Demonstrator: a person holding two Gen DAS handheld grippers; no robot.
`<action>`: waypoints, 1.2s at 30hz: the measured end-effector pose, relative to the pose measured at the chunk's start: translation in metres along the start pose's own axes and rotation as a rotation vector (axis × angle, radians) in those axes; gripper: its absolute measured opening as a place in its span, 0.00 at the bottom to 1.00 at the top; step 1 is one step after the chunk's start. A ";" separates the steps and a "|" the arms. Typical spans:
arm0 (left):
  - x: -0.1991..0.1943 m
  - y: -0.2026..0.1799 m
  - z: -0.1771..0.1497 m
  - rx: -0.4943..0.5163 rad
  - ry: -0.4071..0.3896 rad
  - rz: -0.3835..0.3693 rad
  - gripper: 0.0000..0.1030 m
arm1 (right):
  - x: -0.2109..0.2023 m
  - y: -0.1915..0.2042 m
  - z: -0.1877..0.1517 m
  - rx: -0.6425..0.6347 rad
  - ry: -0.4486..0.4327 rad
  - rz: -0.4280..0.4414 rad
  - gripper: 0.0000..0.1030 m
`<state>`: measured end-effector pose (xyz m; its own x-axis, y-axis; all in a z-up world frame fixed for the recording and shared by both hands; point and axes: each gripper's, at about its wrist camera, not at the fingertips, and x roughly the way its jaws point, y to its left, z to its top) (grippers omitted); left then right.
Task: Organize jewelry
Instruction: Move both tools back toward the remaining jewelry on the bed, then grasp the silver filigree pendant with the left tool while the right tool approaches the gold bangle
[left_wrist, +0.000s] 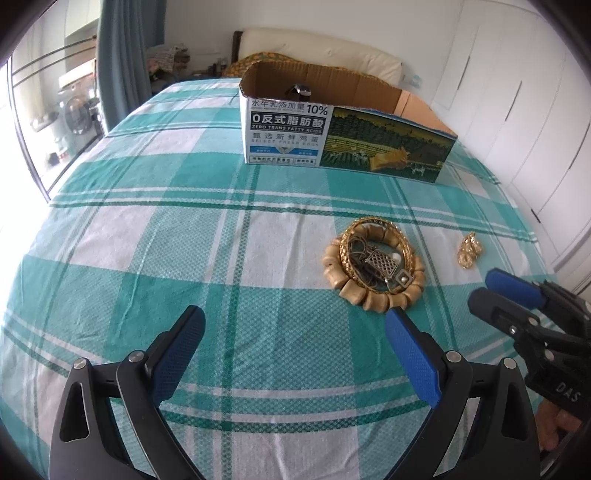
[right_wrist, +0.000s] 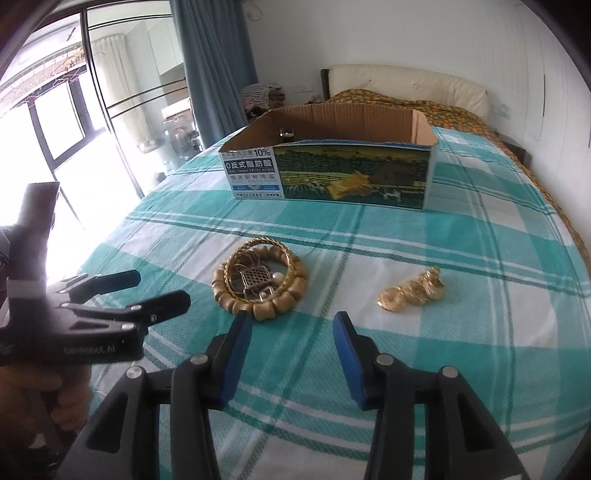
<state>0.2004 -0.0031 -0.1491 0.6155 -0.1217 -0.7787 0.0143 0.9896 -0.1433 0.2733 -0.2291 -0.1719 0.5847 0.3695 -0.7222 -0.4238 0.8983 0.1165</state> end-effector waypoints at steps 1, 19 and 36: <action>0.000 0.001 0.000 0.000 -0.001 0.003 0.95 | 0.007 0.001 0.006 -0.012 0.009 0.000 0.36; 0.004 0.019 -0.007 -0.041 0.019 0.024 0.95 | 0.072 0.006 0.053 -0.087 0.088 0.030 0.07; 0.009 0.008 -0.009 -0.018 0.030 0.019 0.95 | -0.017 -0.080 0.001 0.343 0.001 0.120 0.07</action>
<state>0.1986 0.0032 -0.1625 0.5914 -0.1049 -0.7995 -0.0117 0.9903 -0.1386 0.2980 -0.3073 -0.1687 0.5440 0.4773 -0.6901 -0.2326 0.8760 0.4224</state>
